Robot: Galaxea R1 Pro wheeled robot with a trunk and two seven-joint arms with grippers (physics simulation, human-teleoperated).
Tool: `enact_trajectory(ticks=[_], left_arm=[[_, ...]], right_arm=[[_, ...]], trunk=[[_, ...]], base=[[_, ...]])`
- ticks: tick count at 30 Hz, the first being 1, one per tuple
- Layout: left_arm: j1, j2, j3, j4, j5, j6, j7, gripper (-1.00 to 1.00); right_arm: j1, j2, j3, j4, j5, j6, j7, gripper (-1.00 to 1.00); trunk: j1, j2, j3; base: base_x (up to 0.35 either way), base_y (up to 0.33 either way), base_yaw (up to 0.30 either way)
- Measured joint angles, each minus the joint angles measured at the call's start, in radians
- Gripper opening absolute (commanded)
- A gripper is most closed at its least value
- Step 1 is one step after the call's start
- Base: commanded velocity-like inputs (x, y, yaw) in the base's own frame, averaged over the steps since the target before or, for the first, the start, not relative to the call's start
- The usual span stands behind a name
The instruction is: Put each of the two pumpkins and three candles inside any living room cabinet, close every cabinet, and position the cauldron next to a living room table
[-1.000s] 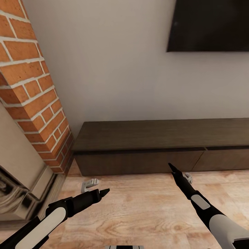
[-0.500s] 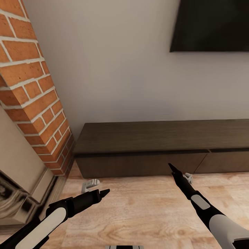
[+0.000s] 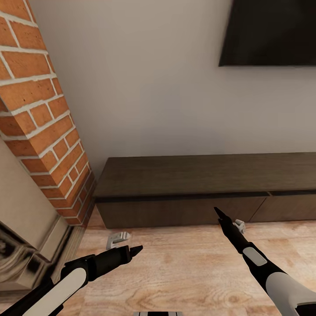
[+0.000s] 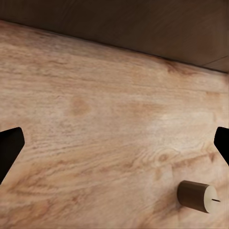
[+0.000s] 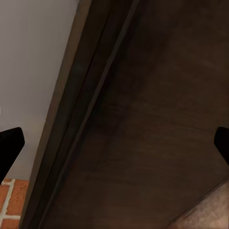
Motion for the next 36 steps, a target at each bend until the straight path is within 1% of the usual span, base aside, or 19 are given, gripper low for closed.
enact_trajectory(ticks=[1,2,3,5,6,8,11,12,36], left_arm=[[0.000,0.000,0.000,-0.001,0.000,0.000,-0.002,1.00],[0.000,0.000,0.000,-0.003,0.000,0.000,-0.021,1.00],[0.000,0.001,0.000,-0.003,0.000,0.000,-0.041,1.00],[0.000,0.004,0.002,-0.003,0.000,0.001,-0.095,1.00],[0.000,0.005,0.004,-0.003,0.000,0.002,-0.149,1.00],[0.000,0.006,0.005,-0.003,0.001,0.002,-0.164,1.00],[0.000,0.007,0.006,-0.003,0.001,0.002,-0.170,1.00],[0.000,0.007,0.006,-0.003,0.001,0.002,-0.171,1.00],[0.000,0.007,0.007,-0.002,0.001,0.003,-0.171,1.00]], right_arm=[[0.000,0.000,0.000,0.000,-0.006,0.000,0.002,1.00],[0.001,-0.001,0.000,0.000,-0.026,0.000,0.027,1.00],[0.001,-0.001,0.000,0.000,-0.032,0.001,0.055,1.00],[0.000,-0.001,0.002,0.000,-0.038,0.011,0.113,1.00],[0.001,-0.001,0.003,0.000,-0.042,0.027,0.150,1.00],[0.001,-0.002,0.003,0.000,-0.043,0.033,0.161,1.00],[0.000,-0.020,0.002,0.000,-0.043,0.034,0.165,1.00],[0.000,-0.021,0.003,0.000,-0.043,0.034,0.164,1.00],[0.001,-0.023,0.006,0.000,-0.037,0.033,0.169,1.00]], trunk=[[0.000,0.000,0.000],[0.000,0.000,0.000],[0.000,0.000,0.000],[0.000,0.000,0.000],[0.000,0.000,0.000],[0.000,0.000,0.000],[0.001,-0.001,-0.011],[0.002,-0.001,-0.015],[0.013,-0.007,-0.108]], base=[[0.000,0.000,0.000],[0.000,0.000,0.000],[0.000,0.000,0.000],[0.000,0.000,0.000],[0.000,0.000,0.000],[0.000,0.000,0.000],[0.000,0.000,0.000],[0.000,0.000,0.000],[0.000,0.000,0.000]])
